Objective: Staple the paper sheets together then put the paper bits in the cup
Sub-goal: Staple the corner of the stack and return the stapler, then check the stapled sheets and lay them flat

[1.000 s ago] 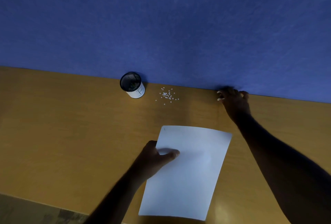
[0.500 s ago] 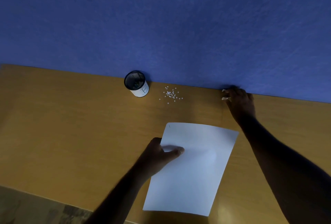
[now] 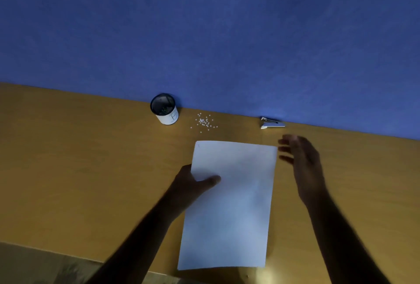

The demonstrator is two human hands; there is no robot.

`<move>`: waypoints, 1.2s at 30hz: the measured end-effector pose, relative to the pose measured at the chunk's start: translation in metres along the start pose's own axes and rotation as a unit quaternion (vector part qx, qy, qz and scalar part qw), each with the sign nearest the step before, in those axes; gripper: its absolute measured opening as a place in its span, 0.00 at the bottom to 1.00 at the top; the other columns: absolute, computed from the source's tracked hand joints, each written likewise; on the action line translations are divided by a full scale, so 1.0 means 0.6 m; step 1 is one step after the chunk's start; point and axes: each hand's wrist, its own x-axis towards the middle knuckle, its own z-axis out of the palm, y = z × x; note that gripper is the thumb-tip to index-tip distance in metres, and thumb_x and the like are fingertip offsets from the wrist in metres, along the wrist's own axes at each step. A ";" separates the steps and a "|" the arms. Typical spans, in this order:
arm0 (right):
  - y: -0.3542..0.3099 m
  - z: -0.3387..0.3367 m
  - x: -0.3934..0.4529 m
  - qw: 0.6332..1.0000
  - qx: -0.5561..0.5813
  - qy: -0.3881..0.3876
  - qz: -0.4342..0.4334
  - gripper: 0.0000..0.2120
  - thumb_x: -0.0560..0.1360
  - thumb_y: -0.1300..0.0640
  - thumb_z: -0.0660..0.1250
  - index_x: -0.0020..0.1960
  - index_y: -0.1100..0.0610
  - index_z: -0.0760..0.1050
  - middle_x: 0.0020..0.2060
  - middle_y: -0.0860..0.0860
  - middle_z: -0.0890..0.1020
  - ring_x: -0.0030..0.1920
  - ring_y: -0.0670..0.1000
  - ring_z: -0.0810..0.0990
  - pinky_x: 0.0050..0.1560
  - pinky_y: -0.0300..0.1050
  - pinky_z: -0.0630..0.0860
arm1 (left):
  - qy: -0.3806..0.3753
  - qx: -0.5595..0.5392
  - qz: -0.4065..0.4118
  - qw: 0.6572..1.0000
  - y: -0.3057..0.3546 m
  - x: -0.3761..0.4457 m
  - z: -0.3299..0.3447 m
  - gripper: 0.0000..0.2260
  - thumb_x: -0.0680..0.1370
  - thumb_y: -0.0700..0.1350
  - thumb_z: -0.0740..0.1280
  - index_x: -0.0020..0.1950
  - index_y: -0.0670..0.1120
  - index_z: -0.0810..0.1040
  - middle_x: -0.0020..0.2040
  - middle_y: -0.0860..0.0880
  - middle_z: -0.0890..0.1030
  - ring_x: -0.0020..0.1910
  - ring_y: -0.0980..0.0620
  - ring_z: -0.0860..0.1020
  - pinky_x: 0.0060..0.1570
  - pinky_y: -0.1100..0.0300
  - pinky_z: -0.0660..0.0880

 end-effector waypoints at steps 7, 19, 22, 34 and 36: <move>-0.036 0.000 -0.163 0.983 0.026 -0.164 0.079 0.14 0.84 0.52 0.63 0.66 0.56 0.79 0.60 0.56 0.85 0.60 0.59 0.85 0.57 0.59 0.80 | 0.016 -0.062 0.040 0.997 0.029 -0.025 0.000 0.14 0.75 0.41 0.81 0.56 0.54 0.84 0.50 0.62 0.89 0.52 0.59 0.88 0.49 0.66 0.84; -0.071 0.013 -0.214 1.000 -0.018 -0.020 0.007 0.09 0.80 0.58 0.70 0.60 0.51 0.82 0.53 0.49 0.87 0.54 0.53 0.86 0.54 0.59 0.82 | 0.073 -0.054 0.164 0.982 0.074 -0.094 -0.005 0.11 0.84 0.39 0.69 0.63 0.54 0.83 0.57 0.59 0.89 0.56 0.57 0.87 0.54 0.65 0.82; -0.071 0.022 -0.215 1.000 -0.010 -0.008 0.010 0.10 0.80 0.57 0.70 0.61 0.51 0.81 0.54 0.48 0.87 0.54 0.52 0.86 0.56 0.61 0.82 | 0.101 -0.011 0.226 0.969 0.077 -0.105 -0.010 0.13 0.85 0.42 0.69 0.70 0.50 0.83 0.63 0.57 0.87 0.64 0.57 0.85 0.65 0.57 0.81; -0.084 0.059 -0.212 1.000 -0.007 -0.006 -0.005 0.08 0.81 0.56 0.69 0.60 0.51 0.81 0.52 0.51 0.87 0.52 0.55 0.86 0.52 0.62 0.83 | 0.113 0.393 0.527 0.745 0.098 -0.157 -0.009 0.22 0.83 0.42 0.64 0.77 0.53 0.78 0.81 0.53 0.73 0.70 0.50 0.80 0.63 0.57 0.81; -0.089 0.062 -0.214 1.000 0.002 -0.009 -0.004 0.09 0.82 0.58 0.68 0.61 0.51 0.81 0.53 0.50 0.87 0.52 0.56 0.86 0.50 0.59 0.83 | 0.116 0.419 0.546 0.716 0.104 -0.167 -0.006 0.21 0.84 0.42 0.63 0.76 0.52 0.79 0.80 0.51 0.74 0.70 0.48 0.81 0.62 0.55 0.82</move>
